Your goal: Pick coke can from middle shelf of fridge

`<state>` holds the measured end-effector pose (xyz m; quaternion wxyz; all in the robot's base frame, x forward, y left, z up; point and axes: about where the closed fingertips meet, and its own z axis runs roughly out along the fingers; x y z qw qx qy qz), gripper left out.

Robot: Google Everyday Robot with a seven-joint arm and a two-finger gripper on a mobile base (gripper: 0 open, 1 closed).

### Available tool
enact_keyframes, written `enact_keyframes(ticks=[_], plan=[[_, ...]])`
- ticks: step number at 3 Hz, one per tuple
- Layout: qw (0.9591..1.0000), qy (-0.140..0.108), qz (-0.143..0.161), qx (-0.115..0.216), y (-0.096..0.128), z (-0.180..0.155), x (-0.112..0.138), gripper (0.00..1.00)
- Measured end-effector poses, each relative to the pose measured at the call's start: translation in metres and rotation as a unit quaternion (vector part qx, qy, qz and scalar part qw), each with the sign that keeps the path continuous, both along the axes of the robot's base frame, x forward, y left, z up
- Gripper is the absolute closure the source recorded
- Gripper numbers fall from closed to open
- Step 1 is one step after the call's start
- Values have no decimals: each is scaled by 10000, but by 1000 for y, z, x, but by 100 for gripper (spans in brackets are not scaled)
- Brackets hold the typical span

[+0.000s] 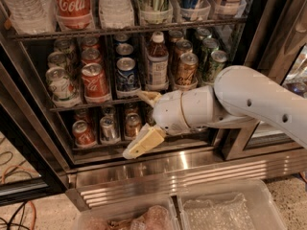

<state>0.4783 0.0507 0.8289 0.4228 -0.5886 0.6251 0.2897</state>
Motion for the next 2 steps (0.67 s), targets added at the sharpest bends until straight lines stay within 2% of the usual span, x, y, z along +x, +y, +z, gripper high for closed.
enact_keyframes(ticks=[2], plan=[[9985, 113, 126, 511, 32, -14, -2, 0]])
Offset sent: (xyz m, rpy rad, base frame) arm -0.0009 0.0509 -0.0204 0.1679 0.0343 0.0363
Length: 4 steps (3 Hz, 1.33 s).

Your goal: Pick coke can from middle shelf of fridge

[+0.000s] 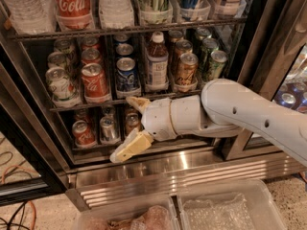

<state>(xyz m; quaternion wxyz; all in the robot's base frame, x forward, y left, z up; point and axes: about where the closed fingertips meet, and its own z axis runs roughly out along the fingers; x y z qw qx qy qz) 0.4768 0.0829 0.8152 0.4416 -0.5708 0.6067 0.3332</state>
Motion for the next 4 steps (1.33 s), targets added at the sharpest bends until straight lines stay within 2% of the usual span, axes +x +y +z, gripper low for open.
enact_keyframes(ticks=[2, 4], plan=[[9999, -14, -87, 103, 1, 1, 1, 0], [9979, -53, -310, 569, 24, -5, 18, 0]])
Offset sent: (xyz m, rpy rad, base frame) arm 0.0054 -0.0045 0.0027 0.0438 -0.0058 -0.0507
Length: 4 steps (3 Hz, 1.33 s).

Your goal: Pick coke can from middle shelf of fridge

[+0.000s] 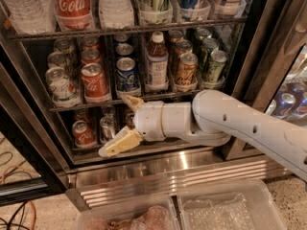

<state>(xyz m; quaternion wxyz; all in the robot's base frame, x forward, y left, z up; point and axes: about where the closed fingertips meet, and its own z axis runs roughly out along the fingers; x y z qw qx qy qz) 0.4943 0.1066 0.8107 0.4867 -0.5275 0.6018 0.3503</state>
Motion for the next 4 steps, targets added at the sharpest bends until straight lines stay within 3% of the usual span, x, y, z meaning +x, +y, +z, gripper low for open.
enact_keyframes(ticks=[1, 3, 4], plan=[[9990, -191, -273, 284, 18, 6, 19, 0], [9992, -163, -282, 235, 18, 6, 16, 0], [9983, -228, -417, 326, 25, 5, 30, 0]])
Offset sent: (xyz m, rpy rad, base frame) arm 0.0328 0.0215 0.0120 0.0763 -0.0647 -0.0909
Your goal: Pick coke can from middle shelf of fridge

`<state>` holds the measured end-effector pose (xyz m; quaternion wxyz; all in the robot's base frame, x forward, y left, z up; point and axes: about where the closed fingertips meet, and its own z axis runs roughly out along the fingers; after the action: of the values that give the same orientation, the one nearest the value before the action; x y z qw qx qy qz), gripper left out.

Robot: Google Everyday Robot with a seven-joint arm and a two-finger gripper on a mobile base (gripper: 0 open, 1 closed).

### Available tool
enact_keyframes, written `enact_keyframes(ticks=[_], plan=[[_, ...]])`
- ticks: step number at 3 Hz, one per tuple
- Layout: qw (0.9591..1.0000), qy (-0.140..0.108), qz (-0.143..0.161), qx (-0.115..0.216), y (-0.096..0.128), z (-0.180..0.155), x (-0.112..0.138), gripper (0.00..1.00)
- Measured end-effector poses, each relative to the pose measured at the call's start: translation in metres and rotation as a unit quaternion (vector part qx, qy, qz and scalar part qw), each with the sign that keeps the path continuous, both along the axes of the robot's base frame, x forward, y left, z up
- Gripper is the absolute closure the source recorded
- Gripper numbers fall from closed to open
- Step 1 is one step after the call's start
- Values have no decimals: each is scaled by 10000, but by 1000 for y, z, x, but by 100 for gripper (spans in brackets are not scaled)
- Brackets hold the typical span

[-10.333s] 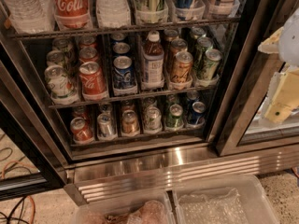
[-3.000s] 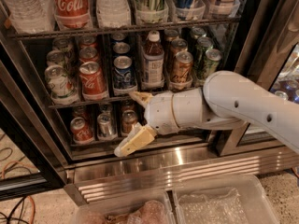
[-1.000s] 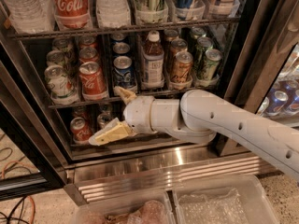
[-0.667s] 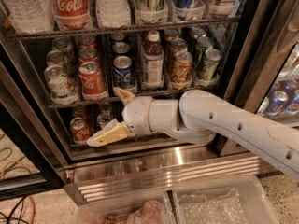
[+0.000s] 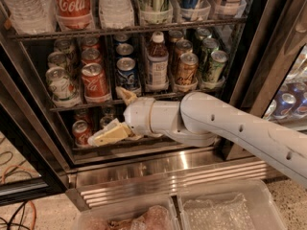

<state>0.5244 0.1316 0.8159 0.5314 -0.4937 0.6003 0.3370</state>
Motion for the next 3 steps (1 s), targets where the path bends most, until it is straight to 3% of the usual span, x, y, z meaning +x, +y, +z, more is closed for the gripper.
enact_keyframes(ticks=[2, 3], plan=[[9992, -108, -176, 340, 18, -2, 28, 0], [9985, -258, -158, 462, 34, 13, 42, 0]])
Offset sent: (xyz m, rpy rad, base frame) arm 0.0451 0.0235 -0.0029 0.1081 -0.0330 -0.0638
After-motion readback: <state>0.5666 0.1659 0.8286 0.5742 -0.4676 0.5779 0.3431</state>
